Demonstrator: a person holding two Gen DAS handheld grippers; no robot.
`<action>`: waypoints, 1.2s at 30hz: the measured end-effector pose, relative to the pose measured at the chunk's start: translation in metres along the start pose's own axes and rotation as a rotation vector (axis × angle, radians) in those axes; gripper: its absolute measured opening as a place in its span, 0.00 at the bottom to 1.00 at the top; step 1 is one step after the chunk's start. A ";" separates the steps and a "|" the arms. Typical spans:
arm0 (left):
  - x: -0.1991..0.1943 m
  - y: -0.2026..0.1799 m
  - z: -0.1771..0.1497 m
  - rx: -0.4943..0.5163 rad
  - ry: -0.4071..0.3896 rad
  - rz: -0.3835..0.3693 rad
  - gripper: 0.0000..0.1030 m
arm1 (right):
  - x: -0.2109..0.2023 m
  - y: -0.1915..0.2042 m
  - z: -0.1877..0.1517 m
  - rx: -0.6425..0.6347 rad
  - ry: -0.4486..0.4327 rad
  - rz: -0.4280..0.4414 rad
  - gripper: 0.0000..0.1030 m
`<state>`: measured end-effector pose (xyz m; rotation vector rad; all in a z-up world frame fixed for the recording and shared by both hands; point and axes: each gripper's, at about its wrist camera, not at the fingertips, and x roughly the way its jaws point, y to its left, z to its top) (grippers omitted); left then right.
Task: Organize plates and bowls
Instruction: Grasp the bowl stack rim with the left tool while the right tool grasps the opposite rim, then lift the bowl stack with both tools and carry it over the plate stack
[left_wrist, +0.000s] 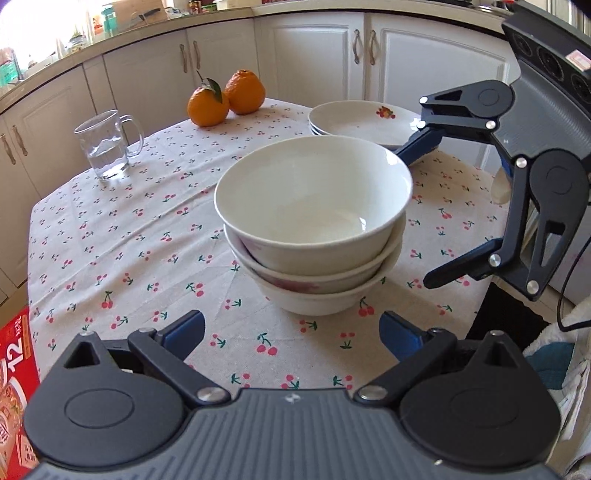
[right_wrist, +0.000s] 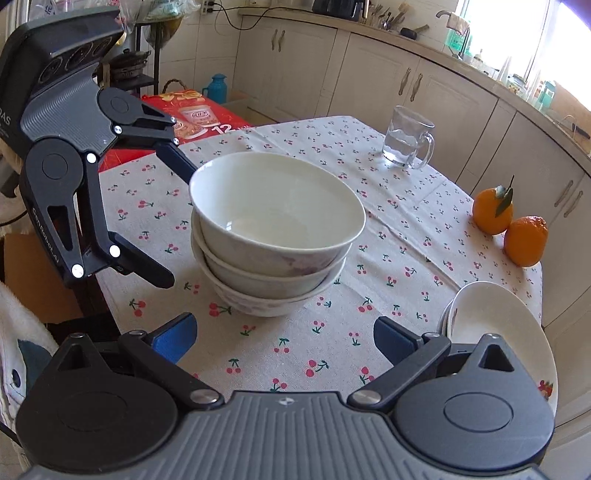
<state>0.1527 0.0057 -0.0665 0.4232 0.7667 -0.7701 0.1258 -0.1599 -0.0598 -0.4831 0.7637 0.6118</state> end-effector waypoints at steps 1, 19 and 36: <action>0.003 0.002 0.001 0.015 0.003 -0.012 0.97 | 0.004 -0.001 0.000 -0.004 0.005 0.007 1.00; 0.031 0.026 0.024 0.288 0.030 -0.274 0.91 | 0.041 -0.023 0.026 -0.109 0.067 0.198 0.95; 0.040 0.040 0.031 0.349 0.022 -0.402 0.85 | 0.051 -0.033 0.036 -0.110 0.105 0.308 0.88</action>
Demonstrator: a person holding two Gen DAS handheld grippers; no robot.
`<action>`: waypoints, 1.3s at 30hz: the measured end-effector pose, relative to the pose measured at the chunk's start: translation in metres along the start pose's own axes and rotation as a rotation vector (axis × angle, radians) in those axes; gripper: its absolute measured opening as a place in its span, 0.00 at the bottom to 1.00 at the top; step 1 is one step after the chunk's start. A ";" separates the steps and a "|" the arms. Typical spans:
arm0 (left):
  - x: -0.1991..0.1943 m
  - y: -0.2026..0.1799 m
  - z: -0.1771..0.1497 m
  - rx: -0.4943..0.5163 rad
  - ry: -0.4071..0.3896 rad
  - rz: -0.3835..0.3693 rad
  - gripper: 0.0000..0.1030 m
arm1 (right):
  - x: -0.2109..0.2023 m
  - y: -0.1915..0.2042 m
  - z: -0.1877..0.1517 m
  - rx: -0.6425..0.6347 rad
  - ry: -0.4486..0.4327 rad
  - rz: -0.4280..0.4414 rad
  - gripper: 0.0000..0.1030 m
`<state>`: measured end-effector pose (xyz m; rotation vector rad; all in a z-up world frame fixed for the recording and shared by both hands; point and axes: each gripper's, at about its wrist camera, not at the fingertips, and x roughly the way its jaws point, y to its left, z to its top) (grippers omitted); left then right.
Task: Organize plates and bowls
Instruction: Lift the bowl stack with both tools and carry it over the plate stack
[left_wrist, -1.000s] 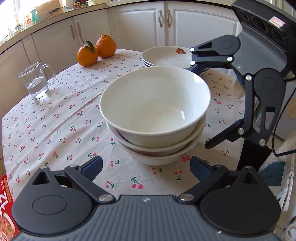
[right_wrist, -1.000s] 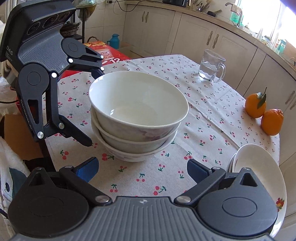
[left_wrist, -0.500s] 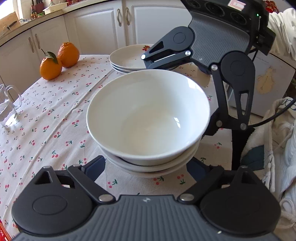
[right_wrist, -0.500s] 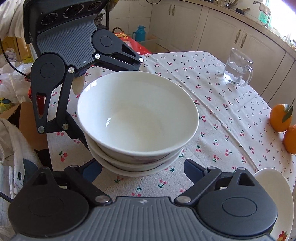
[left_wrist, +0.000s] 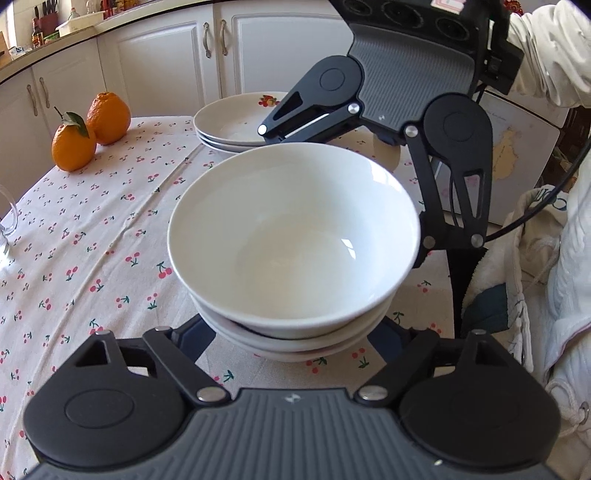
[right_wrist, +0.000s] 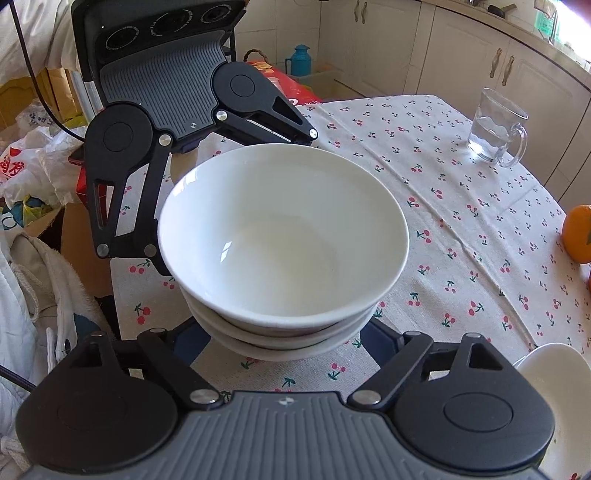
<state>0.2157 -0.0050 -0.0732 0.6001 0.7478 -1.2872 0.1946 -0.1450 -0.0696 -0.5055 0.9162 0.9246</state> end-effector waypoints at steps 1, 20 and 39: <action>0.000 0.000 0.000 0.004 0.000 -0.003 0.85 | 0.000 0.000 0.000 -0.005 0.002 0.000 0.88; 0.003 0.006 0.001 0.022 0.001 -0.036 0.85 | 0.002 -0.006 0.002 0.017 0.006 0.036 0.84; -0.002 -0.006 0.019 0.005 -0.014 -0.010 0.85 | -0.012 -0.007 0.001 0.017 -0.007 0.027 0.84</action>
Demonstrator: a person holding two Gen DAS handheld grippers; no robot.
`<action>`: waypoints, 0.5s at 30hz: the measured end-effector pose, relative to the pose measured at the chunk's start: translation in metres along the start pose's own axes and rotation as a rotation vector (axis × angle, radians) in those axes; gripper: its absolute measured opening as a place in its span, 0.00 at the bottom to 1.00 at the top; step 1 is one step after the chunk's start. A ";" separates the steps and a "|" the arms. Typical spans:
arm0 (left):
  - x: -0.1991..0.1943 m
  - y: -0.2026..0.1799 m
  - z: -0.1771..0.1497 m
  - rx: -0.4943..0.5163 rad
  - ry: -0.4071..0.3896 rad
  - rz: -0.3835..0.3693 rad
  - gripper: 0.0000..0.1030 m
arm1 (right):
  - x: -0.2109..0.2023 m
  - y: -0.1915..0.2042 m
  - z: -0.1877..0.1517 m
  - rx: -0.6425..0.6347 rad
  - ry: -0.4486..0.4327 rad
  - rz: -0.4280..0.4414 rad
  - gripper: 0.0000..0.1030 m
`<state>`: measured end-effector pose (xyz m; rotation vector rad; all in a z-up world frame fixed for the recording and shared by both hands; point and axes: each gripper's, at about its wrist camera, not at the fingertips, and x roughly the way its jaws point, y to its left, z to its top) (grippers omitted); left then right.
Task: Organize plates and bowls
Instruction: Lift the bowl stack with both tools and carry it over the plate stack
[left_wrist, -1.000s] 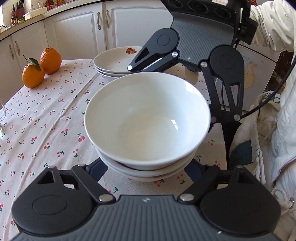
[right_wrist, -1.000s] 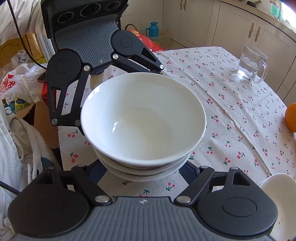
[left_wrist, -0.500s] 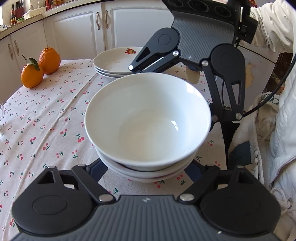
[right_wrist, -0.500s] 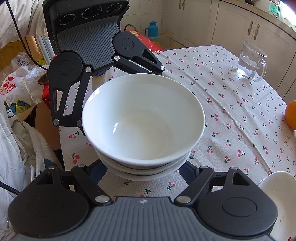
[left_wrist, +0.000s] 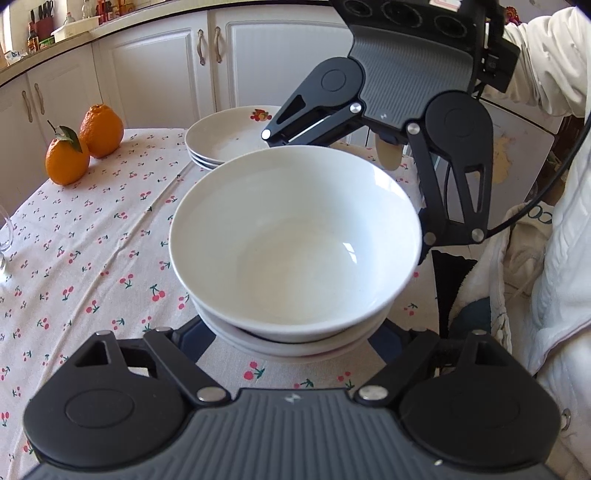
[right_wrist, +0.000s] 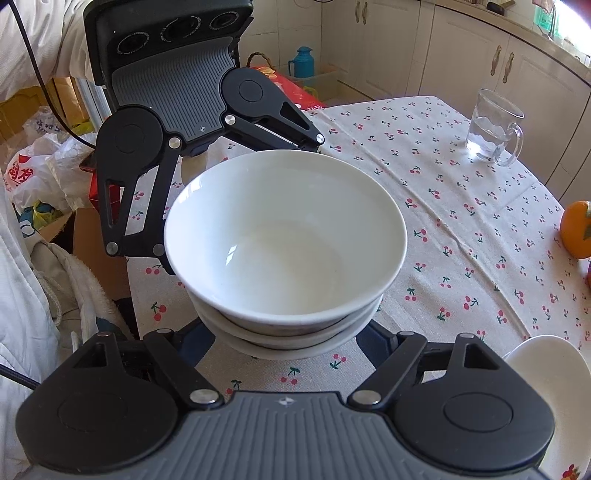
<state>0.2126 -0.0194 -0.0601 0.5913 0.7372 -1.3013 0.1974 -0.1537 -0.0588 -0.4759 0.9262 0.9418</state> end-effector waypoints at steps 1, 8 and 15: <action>0.000 -0.001 0.003 0.001 0.000 0.003 0.85 | -0.002 0.000 -0.001 -0.002 -0.002 -0.002 0.84; 0.006 -0.005 0.033 0.030 -0.011 0.016 0.85 | -0.026 -0.009 -0.011 -0.008 -0.026 -0.026 0.84; 0.023 -0.002 0.073 0.090 -0.038 0.015 0.85 | -0.058 -0.031 -0.029 0.012 -0.055 -0.079 0.84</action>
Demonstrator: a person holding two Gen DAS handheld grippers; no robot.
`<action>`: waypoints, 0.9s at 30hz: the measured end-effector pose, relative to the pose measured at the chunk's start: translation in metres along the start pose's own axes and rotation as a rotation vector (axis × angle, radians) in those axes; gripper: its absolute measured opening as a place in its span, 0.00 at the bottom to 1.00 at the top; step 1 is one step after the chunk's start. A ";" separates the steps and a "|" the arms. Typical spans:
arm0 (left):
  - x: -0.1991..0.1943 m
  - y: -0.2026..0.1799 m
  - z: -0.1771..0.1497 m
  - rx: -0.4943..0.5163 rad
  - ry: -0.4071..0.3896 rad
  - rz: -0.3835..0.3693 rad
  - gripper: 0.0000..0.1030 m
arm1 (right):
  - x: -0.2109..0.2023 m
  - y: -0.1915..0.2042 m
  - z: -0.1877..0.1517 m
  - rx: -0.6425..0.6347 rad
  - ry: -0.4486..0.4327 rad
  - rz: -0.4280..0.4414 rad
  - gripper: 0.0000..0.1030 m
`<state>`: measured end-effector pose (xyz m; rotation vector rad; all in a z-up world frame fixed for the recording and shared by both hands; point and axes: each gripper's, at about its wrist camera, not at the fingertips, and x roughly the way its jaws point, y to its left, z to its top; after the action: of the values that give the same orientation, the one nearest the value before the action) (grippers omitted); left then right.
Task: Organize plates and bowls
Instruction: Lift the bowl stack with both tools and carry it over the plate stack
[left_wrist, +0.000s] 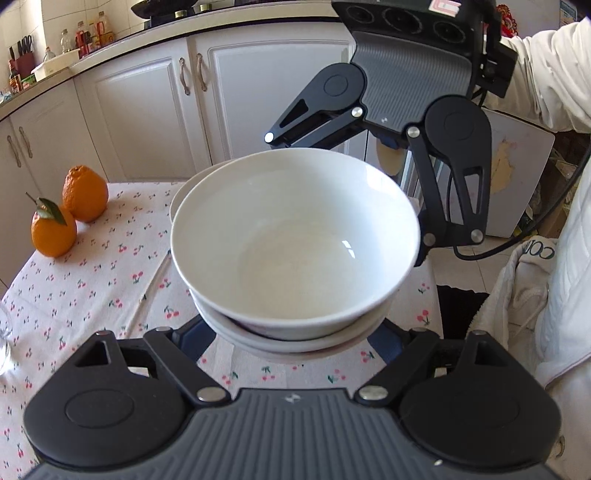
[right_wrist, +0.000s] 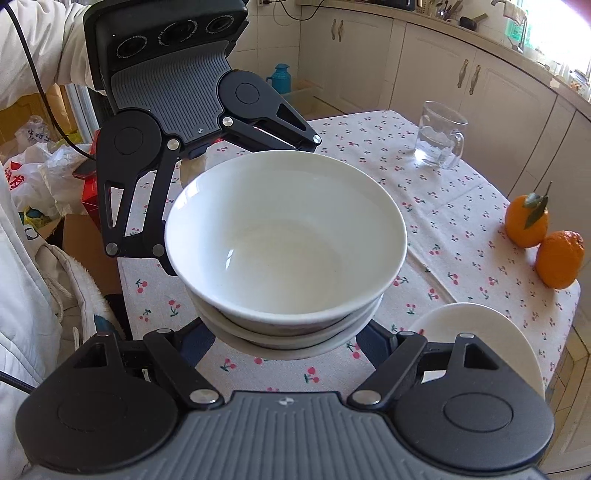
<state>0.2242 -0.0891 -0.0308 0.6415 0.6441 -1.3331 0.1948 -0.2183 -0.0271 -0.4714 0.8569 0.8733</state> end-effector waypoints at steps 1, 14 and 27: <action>0.003 0.002 0.005 0.010 -0.005 -0.002 0.85 | -0.005 -0.004 -0.003 0.004 -0.003 -0.009 0.84; 0.059 0.036 0.061 0.108 -0.036 -0.038 0.85 | -0.042 -0.063 -0.041 0.068 -0.005 -0.121 0.84; 0.103 0.056 0.075 0.123 -0.021 -0.075 0.85 | -0.035 -0.106 -0.075 0.153 0.011 -0.144 0.84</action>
<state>0.2967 -0.2055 -0.0542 0.7071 0.5772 -1.4556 0.2351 -0.3455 -0.0404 -0.3994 0.8820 0.6683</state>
